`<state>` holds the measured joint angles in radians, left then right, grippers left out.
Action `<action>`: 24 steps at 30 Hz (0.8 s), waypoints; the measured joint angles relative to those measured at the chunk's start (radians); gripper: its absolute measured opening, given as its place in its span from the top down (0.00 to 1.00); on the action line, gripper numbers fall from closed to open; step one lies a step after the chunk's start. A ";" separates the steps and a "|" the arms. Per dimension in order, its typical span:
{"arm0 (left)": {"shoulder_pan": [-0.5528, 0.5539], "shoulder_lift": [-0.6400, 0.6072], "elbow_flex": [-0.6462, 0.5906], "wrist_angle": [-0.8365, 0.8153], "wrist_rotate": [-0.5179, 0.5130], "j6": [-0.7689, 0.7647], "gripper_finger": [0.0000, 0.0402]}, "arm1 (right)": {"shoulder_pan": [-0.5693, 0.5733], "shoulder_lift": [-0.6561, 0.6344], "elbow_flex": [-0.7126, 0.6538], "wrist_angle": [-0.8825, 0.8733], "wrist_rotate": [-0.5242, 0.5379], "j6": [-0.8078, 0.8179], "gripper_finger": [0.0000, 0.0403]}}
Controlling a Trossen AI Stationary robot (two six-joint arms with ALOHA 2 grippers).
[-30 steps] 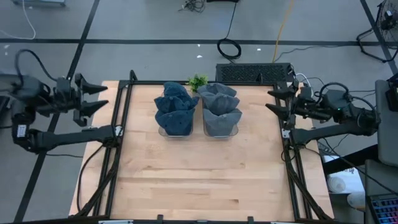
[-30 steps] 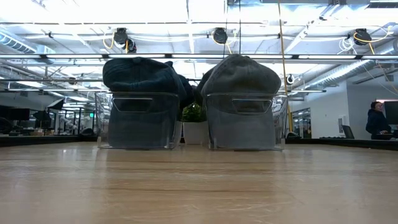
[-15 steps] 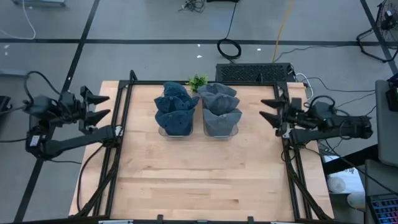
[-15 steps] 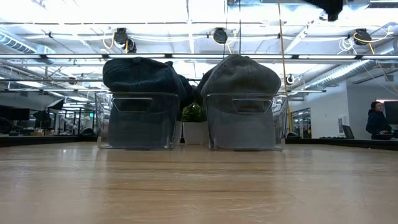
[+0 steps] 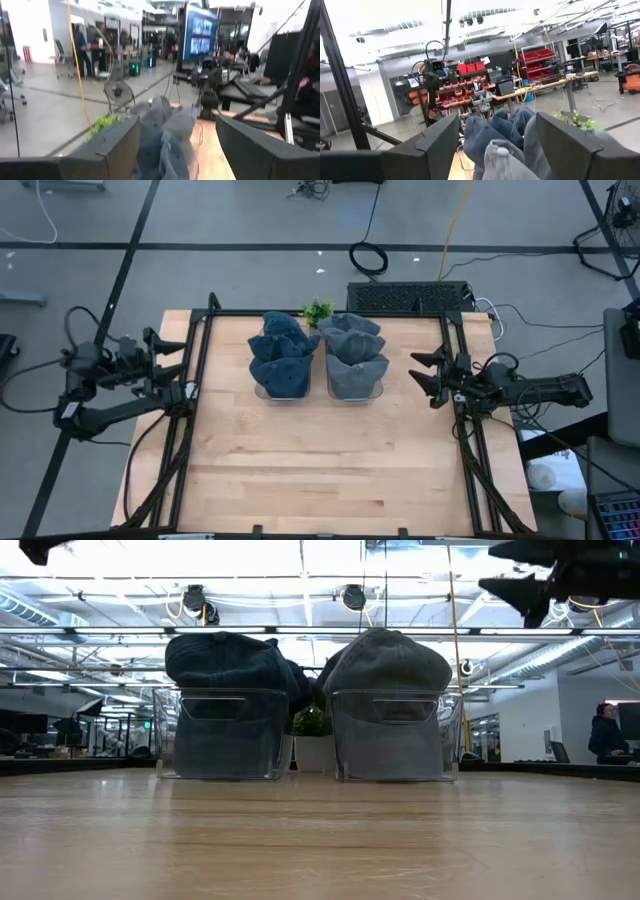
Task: Pick & Place hat
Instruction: Return to Home Position
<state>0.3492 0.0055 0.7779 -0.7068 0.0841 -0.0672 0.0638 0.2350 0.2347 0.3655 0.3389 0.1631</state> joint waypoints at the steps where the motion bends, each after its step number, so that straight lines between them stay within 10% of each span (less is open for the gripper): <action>1: 0.000 0.000 -0.011 0.002 0.000 0.002 0.33 | 0.000 -0.006 -0.025 0.025 0.000 0.002 0.37; 24: 0.000 0.000 -0.273 0.375 0.002 -0.080 0.33 | -0.001 -0.024 -0.183 0.196 0.111 0.004 0.37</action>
